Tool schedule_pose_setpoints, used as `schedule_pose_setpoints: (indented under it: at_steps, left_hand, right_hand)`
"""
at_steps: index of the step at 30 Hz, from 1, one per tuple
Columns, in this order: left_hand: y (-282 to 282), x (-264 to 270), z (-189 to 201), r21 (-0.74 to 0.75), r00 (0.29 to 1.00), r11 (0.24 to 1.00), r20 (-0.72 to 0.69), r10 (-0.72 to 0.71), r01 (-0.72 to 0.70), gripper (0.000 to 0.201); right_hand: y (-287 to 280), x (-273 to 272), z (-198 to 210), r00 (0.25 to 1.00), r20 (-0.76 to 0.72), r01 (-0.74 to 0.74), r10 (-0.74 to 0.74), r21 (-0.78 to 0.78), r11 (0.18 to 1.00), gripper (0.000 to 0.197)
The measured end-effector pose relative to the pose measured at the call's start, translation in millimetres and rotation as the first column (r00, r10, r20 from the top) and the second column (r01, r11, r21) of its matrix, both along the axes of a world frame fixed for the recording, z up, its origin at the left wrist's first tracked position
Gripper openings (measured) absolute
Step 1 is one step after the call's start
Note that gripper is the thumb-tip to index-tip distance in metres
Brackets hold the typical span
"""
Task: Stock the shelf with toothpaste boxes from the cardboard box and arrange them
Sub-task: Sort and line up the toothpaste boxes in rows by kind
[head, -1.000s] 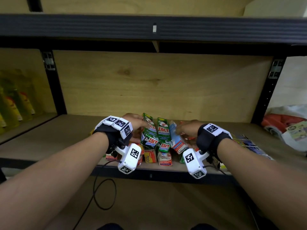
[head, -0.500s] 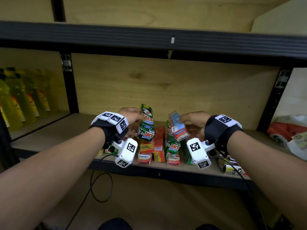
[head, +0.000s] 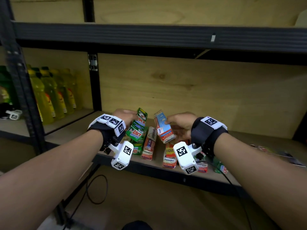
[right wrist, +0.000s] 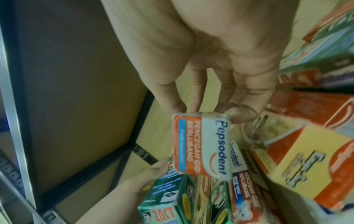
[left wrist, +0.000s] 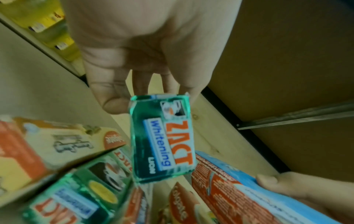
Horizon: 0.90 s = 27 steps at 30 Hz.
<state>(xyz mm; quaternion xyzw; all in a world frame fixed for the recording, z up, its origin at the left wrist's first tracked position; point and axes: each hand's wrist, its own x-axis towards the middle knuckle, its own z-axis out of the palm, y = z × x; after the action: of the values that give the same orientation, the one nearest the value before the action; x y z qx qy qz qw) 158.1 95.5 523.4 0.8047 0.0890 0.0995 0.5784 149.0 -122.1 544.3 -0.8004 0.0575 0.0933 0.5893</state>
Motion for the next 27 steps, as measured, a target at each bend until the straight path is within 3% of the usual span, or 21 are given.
schedule_pose_setpoints:
  at_steps: [3, 5, 12, 17, 24, 27]
  left_hand:
    - [13.7, 2.8, -13.0, 0.067, 1.000, 0.998, -0.024, 0.008, -0.006, 0.036]
    - [20.4, 6.4, -20.6, 0.081, 0.999, 0.997, -0.047, 0.012, -0.008, 0.038]
    - [29.9, 21.9, -43.8, 0.126, 0.996, 0.992, -0.092, 0.006, 0.005, 0.040]
    - [29.8, 34.5, -47.2, 0.176, 0.994, 0.984, -0.110, 0.007, 0.013, 0.038]
    - [29.6, 39.2, -46.6, 0.367, 0.993, 0.930, -0.111, 0.050, -0.006, 0.037]
    - [24.3, 34.2, -39.3, 0.412, 0.996, 0.911, -0.065, 0.061, -0.029, 0.034]
  right_hand:
    - [20.0, 8.1, -8.7, 1.000, 0.004, -0.007, 0.007, -0.044, 0.999, 0.007]
    - [31.0, 15.4, -16.7, 0.999, -0.037, -0.024, 0.023, -0.045, 0.999, 0.018]
    - [63.6, 17.6, -34.8, 0.984, -0.163, -0.081, 0.077, -0.017, 0.997, 0.028]
    - [75.7, 24.0, -48.7, 0.989, -0.118, -0.106, 0.094, -0.100, 0.989, 0.022]
    - [75.5, 22.4, -46.5, 0.988, -0.105, -0.118, 0.115, -0.030, 0.992, 0.021]
    - [67.2, 19.4, -39.5, 0.994, -0.053, -0.099, 0.097, -0.035, 0.994, 0.041]
